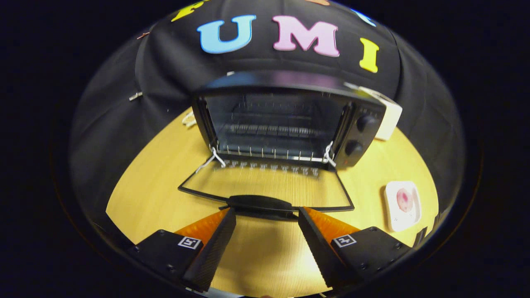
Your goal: Open the toaster oven, put the food inside, and close the toaster oven door.
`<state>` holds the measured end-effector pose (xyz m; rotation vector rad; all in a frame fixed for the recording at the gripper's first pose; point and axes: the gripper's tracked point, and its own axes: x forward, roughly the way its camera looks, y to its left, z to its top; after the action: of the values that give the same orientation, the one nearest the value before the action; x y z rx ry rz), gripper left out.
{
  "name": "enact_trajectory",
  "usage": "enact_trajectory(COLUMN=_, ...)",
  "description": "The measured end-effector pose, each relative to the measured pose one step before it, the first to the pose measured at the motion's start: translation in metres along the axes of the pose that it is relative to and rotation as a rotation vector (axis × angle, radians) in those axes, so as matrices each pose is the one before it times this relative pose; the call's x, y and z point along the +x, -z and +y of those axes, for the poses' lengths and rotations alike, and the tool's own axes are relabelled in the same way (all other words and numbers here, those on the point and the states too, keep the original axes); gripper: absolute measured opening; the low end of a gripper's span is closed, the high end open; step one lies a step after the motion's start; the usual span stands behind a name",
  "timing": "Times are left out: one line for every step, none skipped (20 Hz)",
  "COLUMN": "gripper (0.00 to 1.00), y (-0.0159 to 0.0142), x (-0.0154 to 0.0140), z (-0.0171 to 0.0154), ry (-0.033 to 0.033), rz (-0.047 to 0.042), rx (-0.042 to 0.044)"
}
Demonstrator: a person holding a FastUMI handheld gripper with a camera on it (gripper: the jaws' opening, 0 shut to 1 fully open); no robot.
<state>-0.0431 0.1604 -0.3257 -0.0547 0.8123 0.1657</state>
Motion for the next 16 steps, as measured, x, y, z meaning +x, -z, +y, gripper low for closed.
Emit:
enact_trajectory(gripper=0.99, y=0.00914, x=0.00284, z=-0.00345, ry=0.0025, rz=0.02865, rx=0.00606)
enact_trajectory(gripper=0.99, y=0.0072, x=-0.00062, z=-0.00314, ry=-0.00002, rz=0.01248, rx=0.00595)
enact_trajectory(gripper=0.99, y=0.00349, x=-0.00348, z=-0.00197, ry=-0.0064, rz=-0.00037, rx=-0.00382)
enact_trajectory(gripper=0.99, y=0.00014, x=-0.00495, z=-0.00155, ry=-0.00765, rz=-0.00785, rx=-0.01619)
enact_trajectory(gripper=0.99, y=-0.00122, x=-0.00599, z=-0.00148, ry=-0.00763, rz=-0.01216, rx=-0.02127)
enact_trajectory(gripper=0.99, y=-0.00195, x=-0.00571, z=-0.00268, ry=-0.0074, rz=-0.0121, rx=-0.01761)
enact_trajectory(gripper=0.99, y=-0.00275, x=-0.00537, z=-0.00252, ry=-0.00891, rz=-0.01223, rx=-0.00841)
enact_trajectory(gripper=0.99, y=-0.00484, x=-0.00538, z=-0.00341, ry=-0.00752, rz=-0.01181, rx=-0.00076)
enact_trajectory(gripper=0.99, y=-0.0049, x=-0.00501, z=-0.00501, ry=-0.00515, rz=-0.01216, rx=0.00332)
enact_trajectory(gripper=0.99, y=-0.0059, x=-0.00484, z=-0.00499, ry=-0.00427, rz=-0.01219, rx=0.00449)
enact_trajectory(gripper=0.99, y=-0.00643, x=-0.00475, z=-0.00553, ry=-0.00209, rz=-0.01172, rx=0.0027)
enact_trajectory(gripper=0.99, y=-0.0061, x=-0.00417, z=-0.00647, ry=-0.00306, rz=-0.01147, rx=0.00319)
enact_trajectory(gripper=0.99, y=-0.00553, x=-0.0036, z=-0.00736, ry=-0.00322, rz=-0.01001, rx=0.00604)
enact_trajectory(gripper=0.99, y=-0.00469, x=-0.00357, z=-0.00867, ry=-0.00114, rz=-0.0074, rx=0.00628)
enact_trajectory(gripper=0.99, y=-0.00552, x=-0.00477, z=-0.00957, ry=0.00021, rz=-0.00319, rx=0.00609)
enact_trajectory(gripper=0.99, y=-0.00578, x=-0.00349, z=-0.01062, ry=0.00073, rz=-0.00423, rx=0.00568)
